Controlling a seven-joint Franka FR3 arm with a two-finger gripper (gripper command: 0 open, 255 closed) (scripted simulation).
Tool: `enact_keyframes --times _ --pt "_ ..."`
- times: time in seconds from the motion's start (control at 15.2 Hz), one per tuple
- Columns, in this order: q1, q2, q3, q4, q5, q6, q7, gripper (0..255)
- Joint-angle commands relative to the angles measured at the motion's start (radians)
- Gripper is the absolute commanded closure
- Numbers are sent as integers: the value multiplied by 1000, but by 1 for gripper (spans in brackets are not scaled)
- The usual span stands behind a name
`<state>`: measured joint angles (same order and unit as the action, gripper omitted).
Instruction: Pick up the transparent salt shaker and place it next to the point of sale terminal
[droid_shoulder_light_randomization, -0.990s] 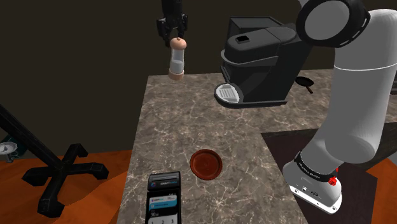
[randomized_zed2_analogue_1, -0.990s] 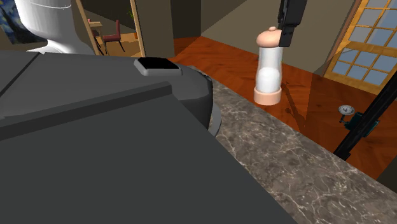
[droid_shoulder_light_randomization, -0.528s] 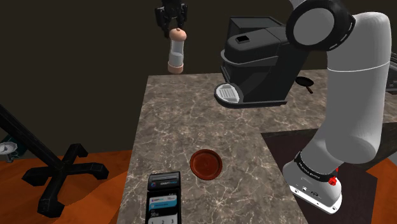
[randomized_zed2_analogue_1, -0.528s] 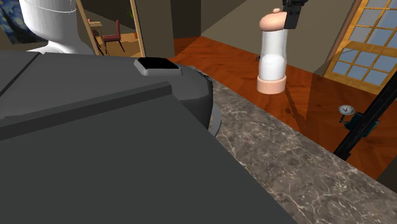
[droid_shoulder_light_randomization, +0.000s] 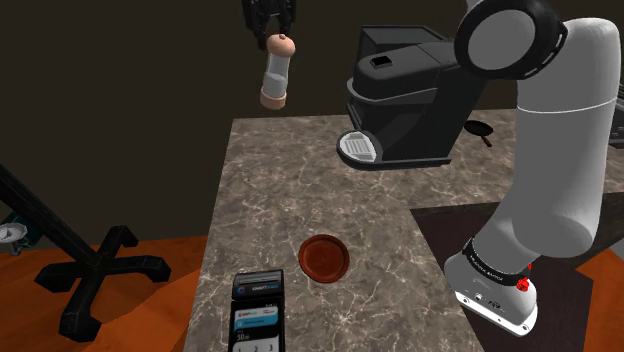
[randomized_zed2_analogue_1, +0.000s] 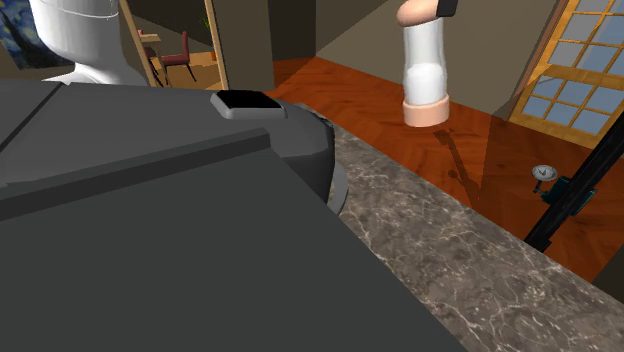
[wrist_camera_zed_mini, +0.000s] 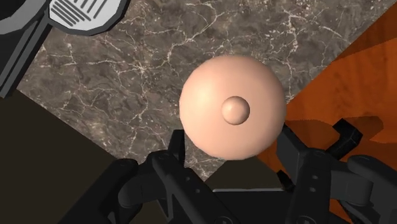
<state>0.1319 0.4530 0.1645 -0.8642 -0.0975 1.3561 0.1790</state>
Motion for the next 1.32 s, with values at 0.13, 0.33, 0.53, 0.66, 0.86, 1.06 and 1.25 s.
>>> enact_keyframes --times 0.13,0.33,0.53,0.66,0.86,1.06,1.25 --pt "9 -214 23 -323 26 110 58 255" --pt "26 -324 39 -472 43 150 99 255" --pt "45 -418 58 -590 59 175 141 255" --pt "40 -386 53 -552 53 168 129 0" --pt "62 -522 74 -802 -3 317 188 0" --pt "81 -626 104 -1007 -67 443 264 0" --pt "95 -707 142 -1184 -138 553 355 0"
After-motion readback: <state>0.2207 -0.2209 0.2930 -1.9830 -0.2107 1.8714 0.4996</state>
